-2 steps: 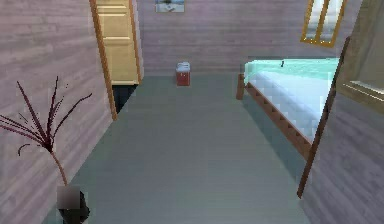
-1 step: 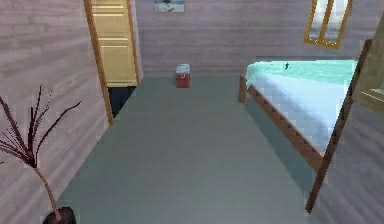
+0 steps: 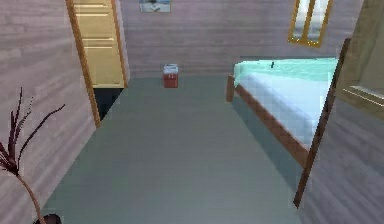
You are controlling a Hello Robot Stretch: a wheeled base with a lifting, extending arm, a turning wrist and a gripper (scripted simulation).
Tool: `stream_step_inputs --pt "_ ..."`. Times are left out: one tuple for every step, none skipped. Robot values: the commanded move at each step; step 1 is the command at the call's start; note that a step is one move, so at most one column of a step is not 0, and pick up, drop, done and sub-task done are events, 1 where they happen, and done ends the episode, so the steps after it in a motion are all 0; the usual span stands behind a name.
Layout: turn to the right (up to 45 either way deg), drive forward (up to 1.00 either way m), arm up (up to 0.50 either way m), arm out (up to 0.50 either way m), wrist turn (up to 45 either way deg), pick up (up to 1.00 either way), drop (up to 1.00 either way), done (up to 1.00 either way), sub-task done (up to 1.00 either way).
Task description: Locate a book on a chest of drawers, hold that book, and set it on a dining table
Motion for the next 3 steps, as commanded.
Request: stream_step_inputs --pt "0.0 1.00 0.00 0.00 0.0 0.00 0.00 0.00 0.00" --pt "0.0 0.35 0.00 0.00 0.0 0.00 0.00 0.00 0.00" --pt "-27.0 0.00 0.00 0.00 0.0 0.00 0.00 0.00 0.00"
